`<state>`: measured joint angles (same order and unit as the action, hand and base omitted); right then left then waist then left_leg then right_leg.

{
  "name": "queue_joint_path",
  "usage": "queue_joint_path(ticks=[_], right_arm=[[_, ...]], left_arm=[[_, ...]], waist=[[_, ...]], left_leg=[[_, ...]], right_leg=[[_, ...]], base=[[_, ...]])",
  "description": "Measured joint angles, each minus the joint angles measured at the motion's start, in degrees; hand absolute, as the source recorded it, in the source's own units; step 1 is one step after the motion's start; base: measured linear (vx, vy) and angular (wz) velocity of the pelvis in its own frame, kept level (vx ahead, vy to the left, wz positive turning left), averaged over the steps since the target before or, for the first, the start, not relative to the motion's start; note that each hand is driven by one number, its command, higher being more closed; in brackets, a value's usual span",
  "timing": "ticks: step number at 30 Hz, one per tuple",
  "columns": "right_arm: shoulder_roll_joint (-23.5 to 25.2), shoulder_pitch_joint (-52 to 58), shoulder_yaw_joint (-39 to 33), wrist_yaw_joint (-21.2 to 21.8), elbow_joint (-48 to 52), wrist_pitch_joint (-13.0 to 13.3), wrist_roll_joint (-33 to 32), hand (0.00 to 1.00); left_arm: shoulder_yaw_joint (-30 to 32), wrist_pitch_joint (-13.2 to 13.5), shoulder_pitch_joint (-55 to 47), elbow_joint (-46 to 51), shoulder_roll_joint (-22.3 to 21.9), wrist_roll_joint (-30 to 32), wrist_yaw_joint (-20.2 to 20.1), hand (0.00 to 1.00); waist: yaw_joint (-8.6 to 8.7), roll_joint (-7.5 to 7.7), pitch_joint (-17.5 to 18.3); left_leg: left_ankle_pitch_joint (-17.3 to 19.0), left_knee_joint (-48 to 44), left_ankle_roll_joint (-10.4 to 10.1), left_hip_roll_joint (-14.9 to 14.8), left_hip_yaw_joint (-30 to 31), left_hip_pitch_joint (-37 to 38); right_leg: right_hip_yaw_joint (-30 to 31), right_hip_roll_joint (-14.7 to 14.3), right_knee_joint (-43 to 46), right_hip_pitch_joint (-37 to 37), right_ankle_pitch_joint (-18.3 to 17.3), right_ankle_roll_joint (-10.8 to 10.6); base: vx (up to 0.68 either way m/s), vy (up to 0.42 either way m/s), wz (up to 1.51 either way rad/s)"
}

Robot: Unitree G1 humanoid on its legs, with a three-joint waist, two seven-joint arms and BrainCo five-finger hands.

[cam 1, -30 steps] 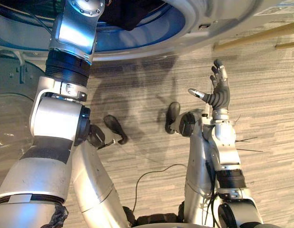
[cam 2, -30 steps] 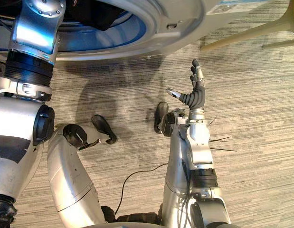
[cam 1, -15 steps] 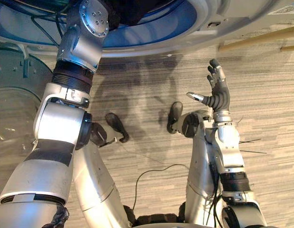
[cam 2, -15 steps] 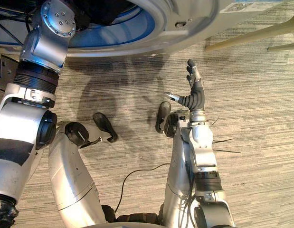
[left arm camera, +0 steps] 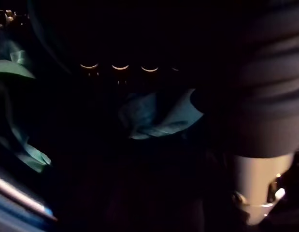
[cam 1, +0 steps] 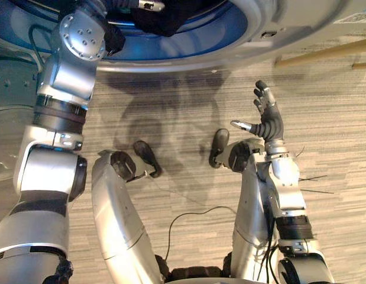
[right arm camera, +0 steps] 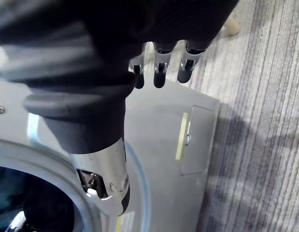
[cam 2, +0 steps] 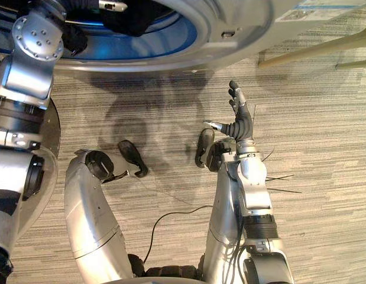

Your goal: Pick up the laundry basket with both hands and put the clothes into the washing machine.

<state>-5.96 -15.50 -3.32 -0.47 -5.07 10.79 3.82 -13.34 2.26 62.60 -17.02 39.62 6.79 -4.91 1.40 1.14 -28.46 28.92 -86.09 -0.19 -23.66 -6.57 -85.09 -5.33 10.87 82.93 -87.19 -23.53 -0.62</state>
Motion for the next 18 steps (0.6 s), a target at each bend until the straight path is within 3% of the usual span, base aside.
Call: queue_joint_path(ticks=[4, 6, 13, 15, 18], right_arm=[[1.19, 1.06, -0.02, 0.17, -3.3, 0.0, 1.83, 0.0], [1.22, 0.51, -0.01, 0.15, -3.3, -0.09, 2.47, 0.0], [1.34, -0.4, -0.06, -0.67, -3.42, -1.1, 2.56, 0.0], [1.36, -0.75, -0.03, -0.71, -4.38, -1.4, 2.55, 0.0], [1.19, -1.01, -0.04, -0.79, -4.99, -2.25, 2.52, 0.0]], left_arm=[[2.08, 0.9, -4.53, 0.71, -3.74, -3.5, 1.72, 0.0], [6.74, 0.89, -4.85, 0.11, -7.96, -10.14, 4.35, 0.0], [8.04, 0.8, -0.44, -6.75, -11.84, -31.58, 7.58, 0.0], [8.02, 0.76, 2.51, -9.47, -12.49, -35.87, 7.69, 0.0], [8.03, 0.71, 4.19, -11.32, -12.44, -36.49, 7.92, 0.0]], waist=[[-0.32, -0.04, 4.82], [-0.64, -0.02, 5.01], [-0.62, -0.02, 5.01], [-0.5, -0.02, 5.01], [-0.45, -0.01, 5.02]], left_leg=[[-0.77, 2.15, -0.91, 0.31, 0.14, -0.34], [-1.04, 2.24, -1.32, 0.62, 0.59, -0.45], [-1.94, 2.27, -1.19, 0.79, 1.63, -1.43], [-2.29, 2.38, -1.07, 1.08, 1.9, -1.84], [-2.49, 2.42, -1.23, 1.58, 2.11, -1.97]], right_leg=[[-0.88, 0.16, -1.25, -0.22, -0.41, 0.74], [-1.33, 0.2, -0.97, -0.2, -0.54, 1.0], [-2.08, 0.49, -0.94, -0.1, -0.53, 1.05], [-2.48, 1.01, -0.93, -0.1, -0.46, 1.17], [-2.5, 1.2, -0.93, -0.12, -0.4, 1.27]], base=[[0.05, -0.069, 0.06], [0.05, -0.059, 0.04], [0.01, -0.04, 0.05], [0.0, -0.044, 0.11], [0.01, -0.035, 0.04]])
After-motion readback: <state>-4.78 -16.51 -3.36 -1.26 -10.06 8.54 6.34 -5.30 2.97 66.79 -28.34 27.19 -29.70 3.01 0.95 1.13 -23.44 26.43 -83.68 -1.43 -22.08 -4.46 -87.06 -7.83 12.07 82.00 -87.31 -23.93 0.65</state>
